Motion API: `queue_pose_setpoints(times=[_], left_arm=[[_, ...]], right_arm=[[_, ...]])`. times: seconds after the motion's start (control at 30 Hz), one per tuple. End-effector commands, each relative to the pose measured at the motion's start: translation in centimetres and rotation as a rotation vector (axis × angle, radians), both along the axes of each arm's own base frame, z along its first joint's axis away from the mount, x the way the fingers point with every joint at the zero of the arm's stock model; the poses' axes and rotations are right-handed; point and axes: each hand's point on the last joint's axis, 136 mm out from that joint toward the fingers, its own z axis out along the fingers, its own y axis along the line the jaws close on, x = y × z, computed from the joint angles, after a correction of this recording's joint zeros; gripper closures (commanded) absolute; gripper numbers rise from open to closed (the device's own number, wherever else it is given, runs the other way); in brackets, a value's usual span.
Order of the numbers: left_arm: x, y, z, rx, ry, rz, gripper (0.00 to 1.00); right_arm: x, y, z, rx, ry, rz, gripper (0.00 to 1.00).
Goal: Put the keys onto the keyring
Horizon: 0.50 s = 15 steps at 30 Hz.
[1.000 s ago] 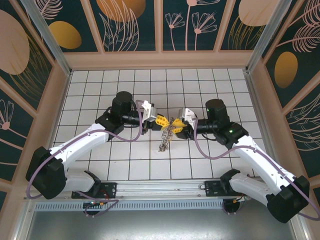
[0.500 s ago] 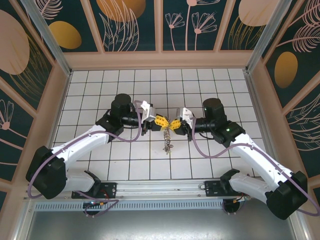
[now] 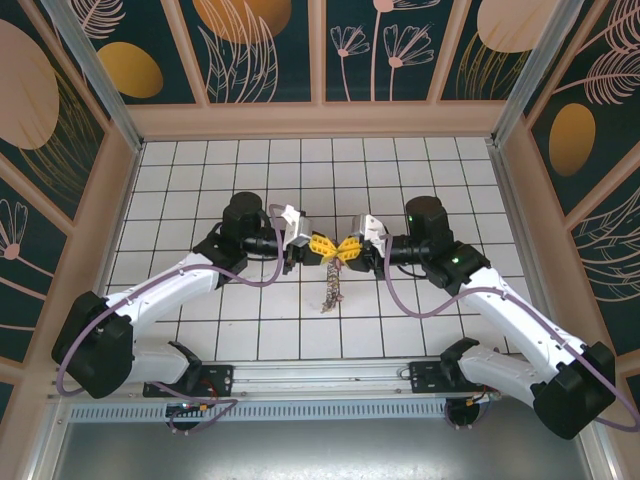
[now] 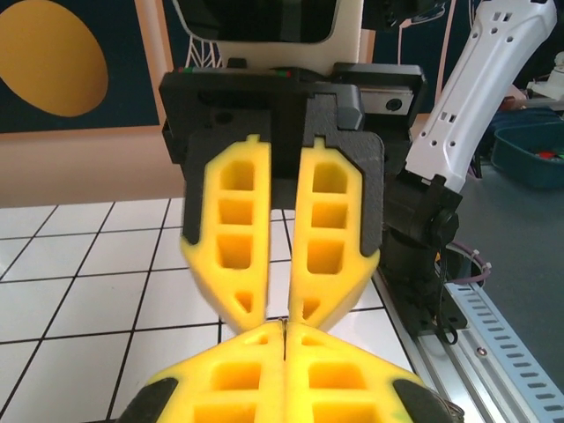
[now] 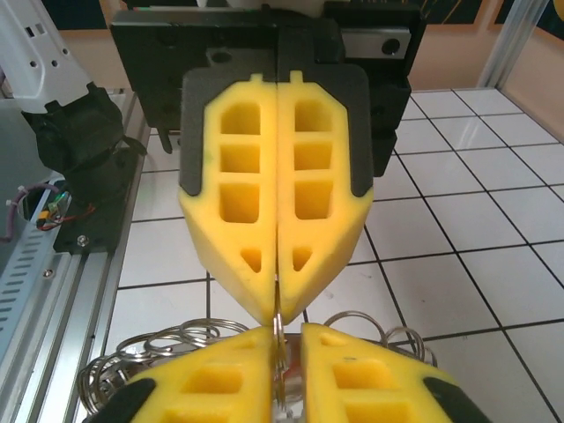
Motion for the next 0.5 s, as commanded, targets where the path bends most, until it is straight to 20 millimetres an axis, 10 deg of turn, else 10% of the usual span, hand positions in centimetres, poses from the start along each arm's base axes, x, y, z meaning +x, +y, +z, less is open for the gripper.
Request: queue_pose_setpoints(times=[0.0,0.47], left_arm=[[-0.5,-0.1,0.9,-0.034,-0.021,-0.025,1.00],[-0.6,0.0,1.9,-0.065,-0.038,-0.028,1.00]], right_arm=[[-0.7,0.5,2.1,0.065,-0.062,0.048,0.89],[-0.3,0.1,-0.1,0.016,-0.015,0.012,0.74]])
